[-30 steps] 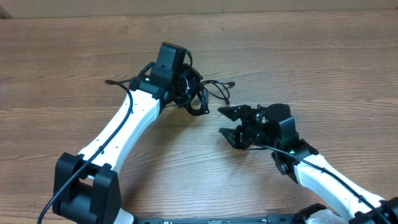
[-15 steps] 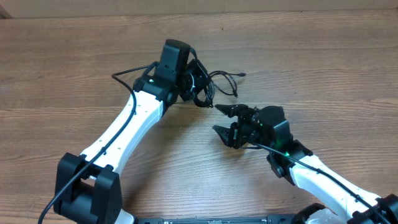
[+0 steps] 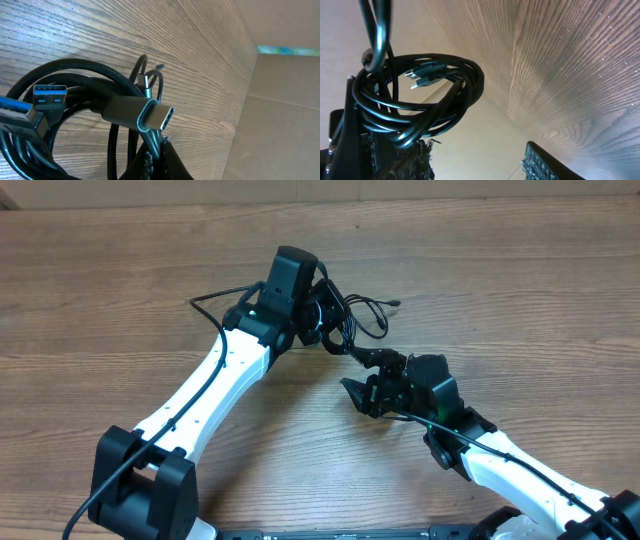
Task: Untangle cables
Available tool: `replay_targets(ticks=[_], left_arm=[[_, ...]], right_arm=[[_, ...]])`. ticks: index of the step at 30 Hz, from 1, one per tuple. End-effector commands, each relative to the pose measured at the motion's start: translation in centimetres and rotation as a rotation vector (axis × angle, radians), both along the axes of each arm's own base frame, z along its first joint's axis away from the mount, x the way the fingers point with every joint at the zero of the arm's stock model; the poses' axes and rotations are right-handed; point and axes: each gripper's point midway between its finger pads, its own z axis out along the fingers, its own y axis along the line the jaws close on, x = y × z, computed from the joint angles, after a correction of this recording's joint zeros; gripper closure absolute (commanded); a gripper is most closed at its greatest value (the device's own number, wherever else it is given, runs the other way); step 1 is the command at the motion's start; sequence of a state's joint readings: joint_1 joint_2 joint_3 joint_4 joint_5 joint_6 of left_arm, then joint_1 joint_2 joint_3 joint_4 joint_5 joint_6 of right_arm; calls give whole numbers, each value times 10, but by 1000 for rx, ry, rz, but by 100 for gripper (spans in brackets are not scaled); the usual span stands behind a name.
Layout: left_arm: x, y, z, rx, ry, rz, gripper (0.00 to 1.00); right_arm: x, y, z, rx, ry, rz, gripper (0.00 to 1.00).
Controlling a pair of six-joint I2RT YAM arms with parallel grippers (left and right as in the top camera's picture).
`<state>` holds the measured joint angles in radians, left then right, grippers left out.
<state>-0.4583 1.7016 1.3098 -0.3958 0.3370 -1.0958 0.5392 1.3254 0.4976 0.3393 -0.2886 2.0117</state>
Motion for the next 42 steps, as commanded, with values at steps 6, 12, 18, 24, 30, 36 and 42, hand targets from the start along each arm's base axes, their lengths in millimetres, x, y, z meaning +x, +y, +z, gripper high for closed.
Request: replay_targets(ticks=[6, 12, 18, 24, 30, 36, 42], left_arm=[[8, 6, 14, 137, -185, -105, 96], [11, 6, 15, 152, -209, -114, 96], [3, -3, 15, 85, -143, -80, 96], [-6, -17, 16, 13, -68, -48, 96], [-14, -28, 16, -38, 0, -3, 96], [-18, -31, 16, -77, 58, 33, 96], [-22, -34, 17, -118, 100, 43, 96]], right_arm=[[6, -2, 3, -31, -52, 0, 39], [12, -4, 8, -25, -71, -30, 34], [17, -9, 8, -22, -63, -78, 37], [19, -11, 9, 23, -23, -123, 43], [21, -13, 8, 17, -26, -138, 45], [23, -15, 8, 13, -25, -154, 58], [23, -16, 7, 7, -27, -156, 70]])
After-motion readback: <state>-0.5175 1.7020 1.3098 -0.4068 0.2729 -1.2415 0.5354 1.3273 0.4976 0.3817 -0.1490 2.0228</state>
